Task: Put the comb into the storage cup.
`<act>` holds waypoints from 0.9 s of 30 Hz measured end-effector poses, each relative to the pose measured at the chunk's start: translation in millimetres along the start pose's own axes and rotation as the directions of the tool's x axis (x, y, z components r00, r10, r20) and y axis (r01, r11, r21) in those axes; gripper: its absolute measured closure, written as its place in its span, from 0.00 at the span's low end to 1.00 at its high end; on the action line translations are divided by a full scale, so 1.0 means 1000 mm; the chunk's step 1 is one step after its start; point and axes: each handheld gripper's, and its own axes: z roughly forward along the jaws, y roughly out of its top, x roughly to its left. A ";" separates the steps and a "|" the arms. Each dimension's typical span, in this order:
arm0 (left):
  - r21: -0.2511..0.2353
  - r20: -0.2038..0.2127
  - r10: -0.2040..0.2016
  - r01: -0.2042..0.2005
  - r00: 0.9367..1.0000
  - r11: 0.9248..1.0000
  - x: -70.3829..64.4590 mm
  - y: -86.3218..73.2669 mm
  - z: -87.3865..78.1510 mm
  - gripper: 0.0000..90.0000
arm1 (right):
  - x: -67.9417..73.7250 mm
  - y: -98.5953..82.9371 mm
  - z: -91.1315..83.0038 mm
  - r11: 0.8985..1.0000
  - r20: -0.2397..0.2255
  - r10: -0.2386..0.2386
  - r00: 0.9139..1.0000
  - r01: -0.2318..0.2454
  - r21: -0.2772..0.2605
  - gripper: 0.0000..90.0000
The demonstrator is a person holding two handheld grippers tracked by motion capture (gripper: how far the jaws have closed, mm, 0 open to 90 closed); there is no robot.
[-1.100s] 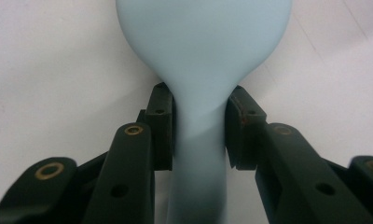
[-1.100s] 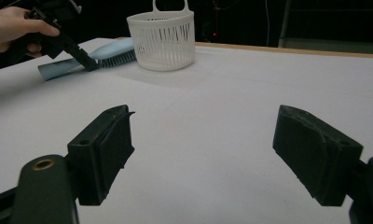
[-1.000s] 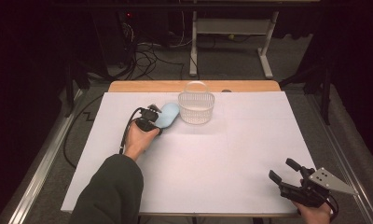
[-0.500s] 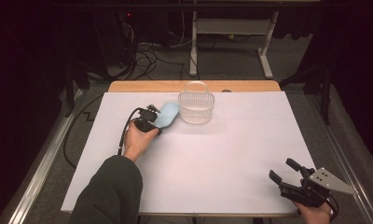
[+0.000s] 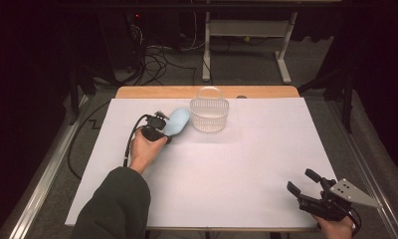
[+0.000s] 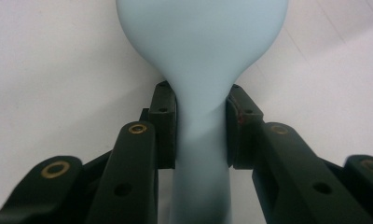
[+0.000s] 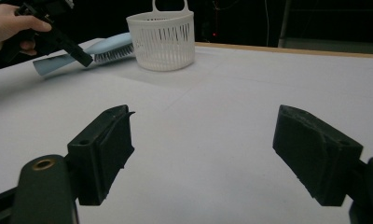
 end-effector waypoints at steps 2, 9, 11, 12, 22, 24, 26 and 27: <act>-0.006 0.002 0.003 -0.003 1.000 1.000 0.001 -0.001 -0.002 0.77 | 0.000 0.000 0.000 1.000 0.000 0.000 1.000 0.000 0.001 0.23; -0.019 0.010 0.002 -0.002 1.000 1.000 0.002 -0.005 -0.009 0.77 | 0.000 0.000 0.001 1.000 0.000 0.000 1.000 0.000 0.002 0.23; -0.021 0.009 0.002 -0.002 1.000 1.000 0.003 -0.007 -0.010 0.77 | 0.000 0.000 0.001 1.000 0.000 0.000 1.000 0.000 0.002 0.23; -0.024 0.009 0.000 0.000 1.000 1.000 0.004 -0.008 -0.010 0.77 | 0.000 0.000 0.001 1.000 0.001 0.000 1.000 0.000 0.002 0.23; -0.044 0.028 0.003 -0.001 1.000 0.999 0.008 -0.016 -0.020 0.77 | 0.000 0.000 0.002 1.000 -0.001 0.001 1.000 -0.001 0.007 0.23; -0.050 0.032 0.003 -0.001 0.999 0.999 0.008 -0.018 -0.023 0.77 | 0.000 0.000 0.002 1.000 -0.001 0.001 1.000 -0.001 0.007 0.23; -0.058 0.036 0.003 -0.001 0.999 0.998 0.009 -0.019 -0.025 0.77 | 0.000 0.000 0.002 1.000 -0.001 0.002 1.000 -0.002 0.007 0.23; -0.062 0.039 0.003 0.000 0.999 0.998 0.009 -0.020 -0.025 0.77 | 0.000 0.000 0.002 1.000 -0.001 0.002 1.000 -0.002 0.007 0.23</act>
